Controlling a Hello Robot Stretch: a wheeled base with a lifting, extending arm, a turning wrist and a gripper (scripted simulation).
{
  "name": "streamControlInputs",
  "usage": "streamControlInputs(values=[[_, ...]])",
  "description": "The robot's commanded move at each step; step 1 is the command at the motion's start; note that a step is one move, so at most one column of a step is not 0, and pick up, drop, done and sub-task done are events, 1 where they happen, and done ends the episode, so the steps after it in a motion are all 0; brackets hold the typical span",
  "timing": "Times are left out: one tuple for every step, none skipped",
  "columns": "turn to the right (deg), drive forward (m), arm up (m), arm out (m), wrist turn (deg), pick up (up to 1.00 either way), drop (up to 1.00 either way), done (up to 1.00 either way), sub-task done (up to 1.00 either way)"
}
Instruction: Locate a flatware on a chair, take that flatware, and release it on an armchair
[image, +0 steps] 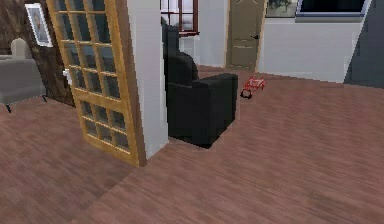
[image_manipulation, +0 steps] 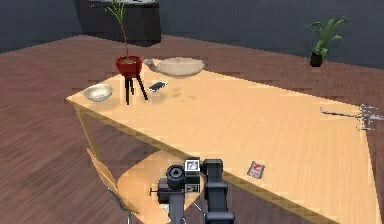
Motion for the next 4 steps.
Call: streamControlInputs(values=[[0.0, 0.00, 0.00, 0.00, 45.0, 0.00, 0.00, 0.00, 0.00], [0.0, 0.00, 0.00, 0.00, 45.0, 0.00, 0.00, 0.00, 0.00], [0.0, 0.00, 0.00, 0.00, 45.0, 0.00, 0.00, 0.00, 0.00], [0.0, 0.00, 0.00, 0.00, 27.0, 0.00, 0.00, 0.00, 0.00]])
